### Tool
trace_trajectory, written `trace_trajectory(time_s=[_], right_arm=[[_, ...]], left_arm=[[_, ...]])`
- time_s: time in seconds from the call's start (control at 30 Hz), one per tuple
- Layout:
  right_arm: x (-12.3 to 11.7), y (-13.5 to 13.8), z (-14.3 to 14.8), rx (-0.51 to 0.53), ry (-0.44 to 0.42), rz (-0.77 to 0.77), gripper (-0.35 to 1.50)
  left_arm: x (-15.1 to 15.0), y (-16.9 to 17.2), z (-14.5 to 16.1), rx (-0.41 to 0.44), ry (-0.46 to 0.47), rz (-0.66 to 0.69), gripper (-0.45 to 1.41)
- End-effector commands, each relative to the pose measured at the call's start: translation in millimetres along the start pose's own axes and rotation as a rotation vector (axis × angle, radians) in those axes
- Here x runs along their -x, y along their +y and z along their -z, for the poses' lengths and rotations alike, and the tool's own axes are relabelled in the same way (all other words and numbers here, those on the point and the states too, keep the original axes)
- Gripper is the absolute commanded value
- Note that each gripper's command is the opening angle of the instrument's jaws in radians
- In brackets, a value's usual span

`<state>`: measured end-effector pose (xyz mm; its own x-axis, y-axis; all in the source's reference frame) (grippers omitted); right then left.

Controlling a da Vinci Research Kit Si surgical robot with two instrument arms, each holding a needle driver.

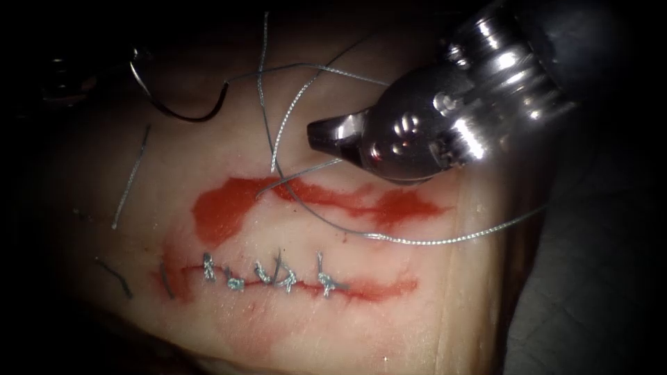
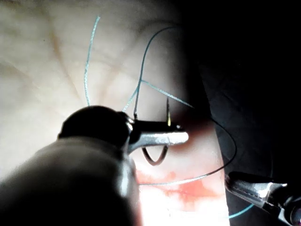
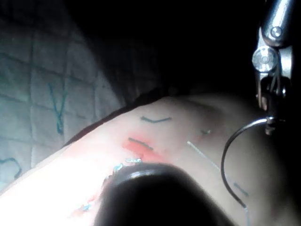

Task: Wound Closure

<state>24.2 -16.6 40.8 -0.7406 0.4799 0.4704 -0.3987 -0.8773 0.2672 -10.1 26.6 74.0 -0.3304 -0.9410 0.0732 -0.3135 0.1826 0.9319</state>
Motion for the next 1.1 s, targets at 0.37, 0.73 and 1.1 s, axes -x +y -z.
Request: trace_trajectory(time_s=[0.37, 0.73, 1.1], right_arm=[[-2.1, 1.1, -1.6, 0.247, 0.028, 0.022, 0.17], [-3.2, 1.2, -3.0, 0.242, 0.053, 0.005, 0.56], [-4.0, 2.3, -5.4, 0.212, 0.147, -0.069, -0.35]], left_arm=[[0.1, 0.7, -0.3, 0.000, -0.001, -0.008, -0.45], [0.0, 0.7, -0.3, -0.002, 0.001, 0.009, -0.45], [0.0, 0.7, -0.3, -0.002, 0.000, 0.015, -0.45]])
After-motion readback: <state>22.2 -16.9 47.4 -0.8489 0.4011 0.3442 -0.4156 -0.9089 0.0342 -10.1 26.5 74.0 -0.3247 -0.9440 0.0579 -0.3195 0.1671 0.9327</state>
